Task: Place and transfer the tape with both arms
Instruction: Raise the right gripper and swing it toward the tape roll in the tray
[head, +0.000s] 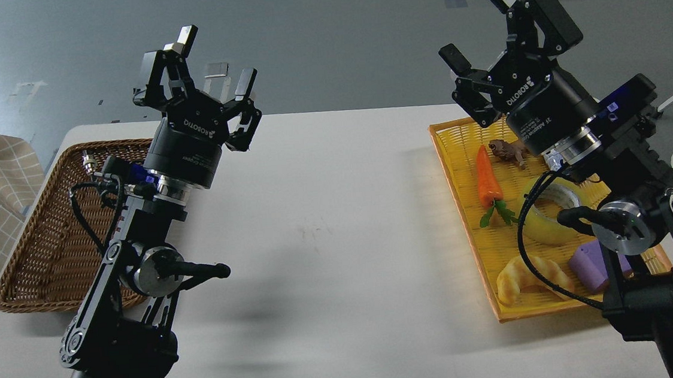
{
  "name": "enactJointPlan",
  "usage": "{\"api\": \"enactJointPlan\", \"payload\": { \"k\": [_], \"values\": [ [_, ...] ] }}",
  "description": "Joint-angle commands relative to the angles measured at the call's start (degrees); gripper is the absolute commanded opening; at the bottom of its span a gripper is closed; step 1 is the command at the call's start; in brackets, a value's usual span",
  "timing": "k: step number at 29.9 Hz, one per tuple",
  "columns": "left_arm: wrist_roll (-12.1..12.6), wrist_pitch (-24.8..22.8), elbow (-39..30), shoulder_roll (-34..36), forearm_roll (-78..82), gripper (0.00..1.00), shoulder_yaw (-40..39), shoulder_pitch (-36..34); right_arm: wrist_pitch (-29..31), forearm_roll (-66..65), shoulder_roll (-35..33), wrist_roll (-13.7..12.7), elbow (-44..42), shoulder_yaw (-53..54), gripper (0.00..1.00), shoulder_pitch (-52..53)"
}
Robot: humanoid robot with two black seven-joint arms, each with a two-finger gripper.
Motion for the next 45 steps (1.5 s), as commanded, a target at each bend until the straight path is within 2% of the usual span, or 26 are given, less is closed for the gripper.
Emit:
{"api": "enactJointPlan", "payload": {
  "k": [1, 6, 10, 17, 20, 21, 23, 26, 29, 33, 37, 41, 45],
  "values": [
    [-0.09, -1.22, 0.06, 0.0, -0.18, 0.98, -0.09, -0.92, 0.4, 0.0, -0.2, 2.12, 0.43, 0.87, 1.0, 0.5],
    [-0.17, -1.84, -0.03, 0.18, -0.18, 0.98, -0.09, -1.1, 3.39, 0.0, -4.94, 3.18, 0.34, 3.84, 1.0, 3.66],
    [-0.17, -1.84, -0.03, 0.26, -0.18, 0.98, -0.09, -1.1, 3.21, 0.62, -4.42, 4.33, -1.15, 6.32, 1.0, 4.02],
    [-0.26, -1.84, -0.03, 0.26, -0.27, 0.98, -0.18, -1.1, 3.48, 0.53, -4.86, 4.42, -0.19, 6.41, 1.0, 3.67],
    [-0.26, -1.84, -0.03, 0.44, -0.27, 0.98, -0.27, -1.1, 3.83, -1.13, -7.13, 2.84, 0.6, 5.62, 1.0, 3.85],
    [-0.26, -1.84, -0.03, 0.53, -0.27, 0.98, -0.27, -1.1, 3.66, -3.75, -9.58, 1.44, 1.39, 4.83, 1.0, 4.2],
    [-0.26, -1.76, -0.03, 0.7, -0.27, 0.98, -0.53, -1.1, 3.48, -7.34, -11.52, 0.82, 2.61, 4.21, 0.99, 4.63],
    [-0.35, -1.75, -0.03, 1.58, -0.36, 0.98, -0.97, -1.1, 4.0, -14.47, -14.25, 0.81, 3.33, 3.86, 0.99, 5.87],
    [-0.35, -1.75, -0.03, 2.2, -0.53, 0.98, -0.97, -1.19, 4.27, -20.11, -20.66, 0.64, 3.33, 2.98, 0.99, 5.61],
    [-0.44, -1.75, -0.03, 2.2, -0.53, 0.98, -0.97, -1.36, 3.14, -34.93, -35.59, 0.63, 2.98, -6.75, 0.99, 6.04],
    [-0.44, -1.58, -0.03, 2.37, -0.62, 0.98, -1.06, -1.36, -0.38, -43.58, -35.8, 0.72, 1.75, -8.27, 0.99, 5.52],
    [-0.53, -1.14, -0.03, 2.55, -0.71, 0.98, -1.59, -1.19, -1.09, -49.3, -36.59, 1.25, -2.2, -8.45, 0.99, 3.94],
    [-0.61, -1.14, -0.03, 2.64, -0.71, 0.98, -1.85, -1.1, -2.58, -55.36, -36.5, 2.74, -5.89, -8.62, 0.99, 3.32]
  ]
}}
